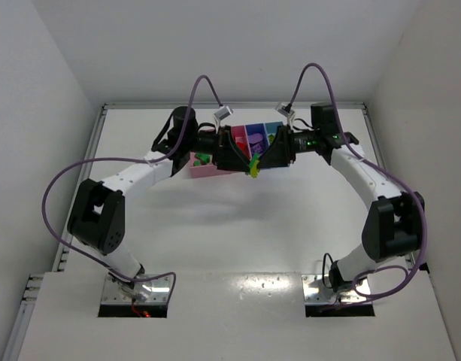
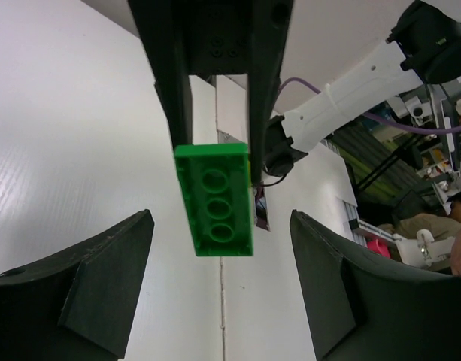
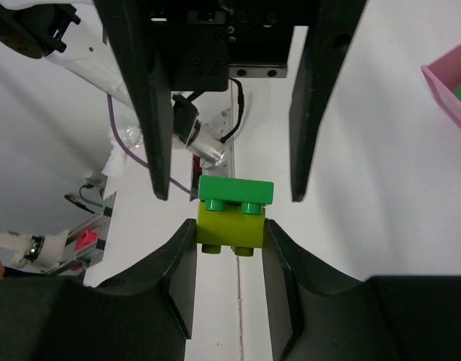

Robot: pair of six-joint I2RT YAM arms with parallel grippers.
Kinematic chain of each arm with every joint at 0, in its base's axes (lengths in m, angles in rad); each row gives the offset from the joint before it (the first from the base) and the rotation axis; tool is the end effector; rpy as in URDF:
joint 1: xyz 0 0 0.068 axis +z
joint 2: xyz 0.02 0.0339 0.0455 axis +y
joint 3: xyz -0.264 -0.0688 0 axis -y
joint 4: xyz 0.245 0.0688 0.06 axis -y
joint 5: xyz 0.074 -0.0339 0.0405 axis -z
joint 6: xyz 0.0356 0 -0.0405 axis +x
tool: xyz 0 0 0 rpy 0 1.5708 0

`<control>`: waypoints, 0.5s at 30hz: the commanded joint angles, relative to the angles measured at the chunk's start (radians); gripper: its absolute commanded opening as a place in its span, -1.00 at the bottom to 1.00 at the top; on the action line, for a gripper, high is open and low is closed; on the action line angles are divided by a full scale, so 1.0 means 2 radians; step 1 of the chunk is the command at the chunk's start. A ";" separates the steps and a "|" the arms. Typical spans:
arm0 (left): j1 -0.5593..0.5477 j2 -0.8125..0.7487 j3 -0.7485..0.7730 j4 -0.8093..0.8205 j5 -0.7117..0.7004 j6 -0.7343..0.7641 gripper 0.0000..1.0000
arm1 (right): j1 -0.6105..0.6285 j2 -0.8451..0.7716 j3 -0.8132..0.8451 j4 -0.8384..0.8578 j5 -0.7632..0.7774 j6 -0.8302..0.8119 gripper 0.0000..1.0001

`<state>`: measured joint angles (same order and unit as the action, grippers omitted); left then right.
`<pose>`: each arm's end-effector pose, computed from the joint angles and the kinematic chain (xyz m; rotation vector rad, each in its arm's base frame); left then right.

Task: Sort the legos into containers by color

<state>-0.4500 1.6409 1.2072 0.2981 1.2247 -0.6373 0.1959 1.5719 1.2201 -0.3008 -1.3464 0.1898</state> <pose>0.3198 -0.1917 0.3167 0.8737 1.7798 -1.7793 0.3229 0.0995 0.2997 -0.7648 1.9230 1.6893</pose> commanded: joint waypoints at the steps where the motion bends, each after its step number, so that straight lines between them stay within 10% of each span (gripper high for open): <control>1: -0.001 0.003 0.021 0.033 -0.006 -0.012 0.58 | 0.012 -0.020 0.012 0.010 -0.019 -0.020 -0.91; 11: -0.001 0.003 0.021 0.033 -0.006 -0.012 -0.17 | 0.017 -0.015 0.017 0.010 -0.010 -0.020 -0.91; 15: -0.001 0.003 0.016 0.039 -0.006 -0.012 -0.77 | 0.017 -0.011 0.017 0.000 -0.006 -0.036 -0.91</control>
<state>-0.4500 1.6554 1.2129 0.3229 1.2114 -0.6708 0.2188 1.5692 1.2201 -0.3000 -1.3281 0.1703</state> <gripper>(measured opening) 0.390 0.359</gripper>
